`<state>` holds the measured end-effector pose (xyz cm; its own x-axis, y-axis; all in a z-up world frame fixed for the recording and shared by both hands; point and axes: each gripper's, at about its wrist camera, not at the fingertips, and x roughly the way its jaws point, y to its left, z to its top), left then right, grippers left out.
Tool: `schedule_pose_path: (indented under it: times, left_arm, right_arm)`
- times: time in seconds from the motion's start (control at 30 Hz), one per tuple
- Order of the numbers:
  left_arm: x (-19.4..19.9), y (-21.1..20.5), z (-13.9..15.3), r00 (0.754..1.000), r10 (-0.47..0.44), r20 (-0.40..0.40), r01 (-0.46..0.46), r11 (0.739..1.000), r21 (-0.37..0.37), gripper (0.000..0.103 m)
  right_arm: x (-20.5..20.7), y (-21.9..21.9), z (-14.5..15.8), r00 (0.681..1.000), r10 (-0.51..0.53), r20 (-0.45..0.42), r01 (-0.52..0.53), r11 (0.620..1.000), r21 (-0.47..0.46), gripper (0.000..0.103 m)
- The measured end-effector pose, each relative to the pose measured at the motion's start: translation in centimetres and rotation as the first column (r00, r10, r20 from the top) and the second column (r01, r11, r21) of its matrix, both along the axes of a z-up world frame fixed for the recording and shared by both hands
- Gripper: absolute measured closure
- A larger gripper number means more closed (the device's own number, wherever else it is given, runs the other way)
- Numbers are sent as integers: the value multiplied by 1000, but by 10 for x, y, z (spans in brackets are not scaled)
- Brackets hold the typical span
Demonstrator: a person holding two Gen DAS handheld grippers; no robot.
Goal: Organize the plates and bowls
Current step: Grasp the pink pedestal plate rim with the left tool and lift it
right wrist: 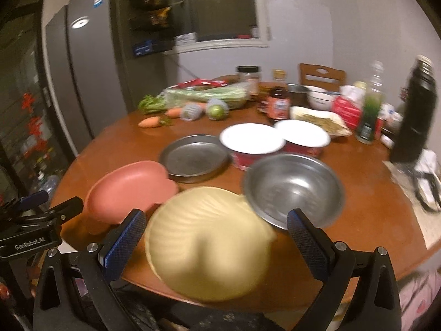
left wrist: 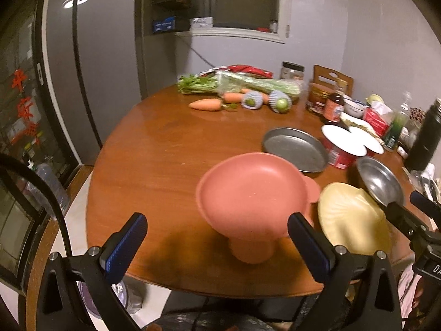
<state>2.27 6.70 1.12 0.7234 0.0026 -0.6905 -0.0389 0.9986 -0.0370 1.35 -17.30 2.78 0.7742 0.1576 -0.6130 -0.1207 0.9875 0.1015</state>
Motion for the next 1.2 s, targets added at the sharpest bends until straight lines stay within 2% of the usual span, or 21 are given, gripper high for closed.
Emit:
schedule_pose_path:
  times: [0.17,0.37,0.53,0.6,0.73,1.07,1.2]
  left_arm:
    - [17,21,-10,998,34,-46,-34,999,4,1]
    - [32,32,-22,995,34,-91,-35,999,-5,1]
    - [46,28,-32,991,20,-133,-20,1000,1,1]
    - [50,28,-34,990,14,-140,-15,1000,-4,2]
    - [57,28,-40,988,11,-156,-10,1000,7,14]
    - [68,24,-50,981,-15,-194,16,1000,3,34]
    - [71,19,-55,976,-31,-213,32,999,-2,46]
  right_arm:
    - [31,29,-3,996,79,-34,-80,996,-31,0]
    - [72,55,-14,984,145,-99,-152,987,-61,5]
    - [104,66,-29,966,192,-172,-204,978,-53,18]
    - [113,70,-34,960,199,-197,-216,974,-66,29]
    - [123,77,-44,946,227,-232,-257,960,-109,36]
    - [136,86,-58,928,247,-280,-294,945,-140,58]
    - [138,87,-61,922,258,-290,-305,943,-131,66]
